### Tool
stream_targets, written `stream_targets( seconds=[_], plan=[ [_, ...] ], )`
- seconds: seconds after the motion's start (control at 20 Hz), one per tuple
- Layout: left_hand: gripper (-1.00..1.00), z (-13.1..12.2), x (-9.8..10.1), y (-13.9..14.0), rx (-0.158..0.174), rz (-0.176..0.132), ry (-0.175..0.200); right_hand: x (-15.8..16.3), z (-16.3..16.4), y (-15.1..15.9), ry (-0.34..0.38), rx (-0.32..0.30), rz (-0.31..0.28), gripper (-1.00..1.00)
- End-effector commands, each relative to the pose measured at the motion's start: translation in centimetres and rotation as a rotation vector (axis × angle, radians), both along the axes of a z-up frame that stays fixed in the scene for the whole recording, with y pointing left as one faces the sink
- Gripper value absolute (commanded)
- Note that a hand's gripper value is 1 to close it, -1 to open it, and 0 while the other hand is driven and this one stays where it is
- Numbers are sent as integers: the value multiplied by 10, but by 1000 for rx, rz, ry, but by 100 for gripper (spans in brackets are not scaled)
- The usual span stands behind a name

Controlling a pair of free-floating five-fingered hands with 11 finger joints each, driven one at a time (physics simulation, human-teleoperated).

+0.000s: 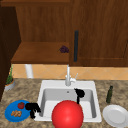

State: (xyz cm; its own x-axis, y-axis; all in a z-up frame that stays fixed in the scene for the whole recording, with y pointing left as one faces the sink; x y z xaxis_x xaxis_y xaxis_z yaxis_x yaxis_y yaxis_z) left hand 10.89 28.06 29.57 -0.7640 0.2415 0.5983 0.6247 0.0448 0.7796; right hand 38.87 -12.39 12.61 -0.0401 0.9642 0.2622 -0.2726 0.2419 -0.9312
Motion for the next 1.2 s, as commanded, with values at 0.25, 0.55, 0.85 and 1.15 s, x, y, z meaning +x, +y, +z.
stream_targets(
  seconds=[0.25,0.55,0.85,1.15],
  plan=[
    [0,0,0,0,0,0,0,-35,37,-1,51,88,-139,-100],
    [0,0,0,0,0,0,0,-59,62,0,82,93,-203,-100],
    [0,0,0,0,0,0,0,-79,86,0,96,109,-285,-100],
    [0,0,0,0,0,0,0,-97,110,0,125,120,-362,-100]
  ],
)
